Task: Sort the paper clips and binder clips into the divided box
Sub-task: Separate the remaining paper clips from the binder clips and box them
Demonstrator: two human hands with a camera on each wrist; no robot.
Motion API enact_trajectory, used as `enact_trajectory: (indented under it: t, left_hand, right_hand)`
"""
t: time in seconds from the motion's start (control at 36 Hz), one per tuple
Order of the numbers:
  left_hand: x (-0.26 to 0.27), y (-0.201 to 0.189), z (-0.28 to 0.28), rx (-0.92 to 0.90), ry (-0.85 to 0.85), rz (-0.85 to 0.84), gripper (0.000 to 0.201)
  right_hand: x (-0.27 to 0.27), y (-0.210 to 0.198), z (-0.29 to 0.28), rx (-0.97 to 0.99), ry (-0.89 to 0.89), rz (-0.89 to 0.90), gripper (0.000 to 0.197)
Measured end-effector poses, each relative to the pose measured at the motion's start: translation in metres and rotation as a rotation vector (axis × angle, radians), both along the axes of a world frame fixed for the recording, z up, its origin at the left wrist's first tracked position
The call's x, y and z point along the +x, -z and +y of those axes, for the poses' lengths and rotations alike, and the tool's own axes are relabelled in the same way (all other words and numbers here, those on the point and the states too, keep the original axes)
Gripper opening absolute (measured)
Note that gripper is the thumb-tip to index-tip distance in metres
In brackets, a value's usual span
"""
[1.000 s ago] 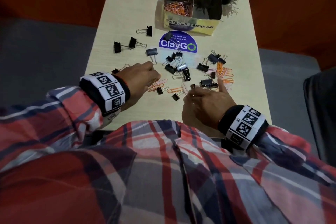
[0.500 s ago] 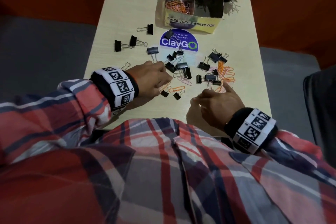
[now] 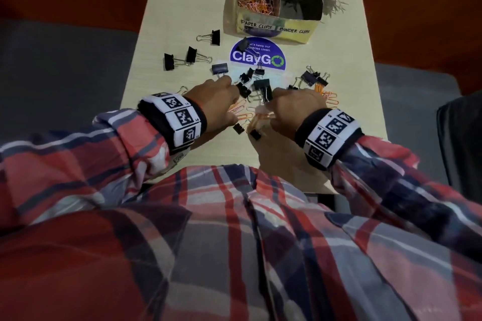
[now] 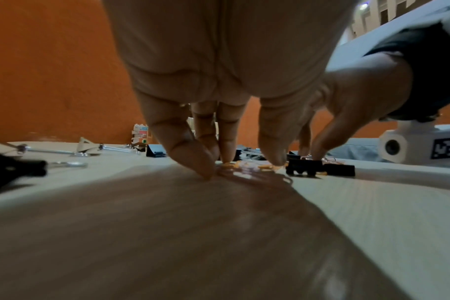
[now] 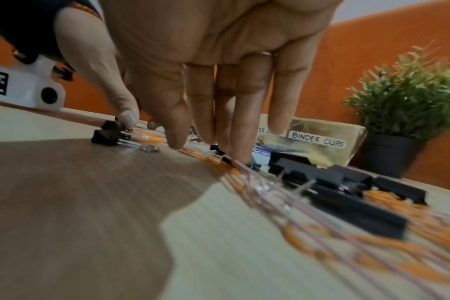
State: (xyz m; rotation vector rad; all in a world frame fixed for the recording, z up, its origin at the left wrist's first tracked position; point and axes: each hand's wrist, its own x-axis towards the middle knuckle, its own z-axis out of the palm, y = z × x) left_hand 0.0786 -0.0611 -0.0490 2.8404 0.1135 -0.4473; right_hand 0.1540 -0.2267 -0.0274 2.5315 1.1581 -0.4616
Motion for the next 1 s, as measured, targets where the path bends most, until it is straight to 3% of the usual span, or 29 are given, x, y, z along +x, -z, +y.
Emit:
enact_trajectory:
  t: [0.17, 0.31, 0.42, 0.64, 0.78, 0.86, 1.0]
  left_hand:
    - [0.005, 0.002, -0.007, -0.004, -0.013, -0.045, 0.030]
    - [0.005, 0.001, -0.003, -0.050, -0.022, -0.045, 0.021]
    - [0.001, 0.001, 0.005, -0.057, -0.049, -0.027, 0.025]
    - [-0.002, -0.005, 0.007, -0.051, 0.031, 0.045, 0.041]
    - [0.000, -0.004, 0.005, -0.042, 0.041, 0.020, 0.045]
    - [0.002, -0.003, 0.004, -0.054, 0.038, -0.006, 0.040]
    - [0.007, -0.003, 0.000, -0.078, 0.041, -0.027, 0.036]
  right_hand:
    - [0.005, 0.002, 0.020, -0.030, -0.129, -0.041, 0.026]
    - [0.021, -0.012, 0.003, 0.097, -0.019, 0.012, 0.026]
    - [0.025, -0.012, -0.024, 0.157, 0.075, 0.004, 0.030]
    - [0.012, -0.001, -0.034, 0.132, 0.020, 0.034, 0.027]
    - [0.012, -0.005, -0.044, 0.014, 0.045, -0.097, 0.046]
    - [0.009, -0.004, -0.045, -0.100, 0.089, -0.081, 0.038]
    - [-0.001, 0.004, -0.039, -0.060, 0.133, -0.026, 0.026]
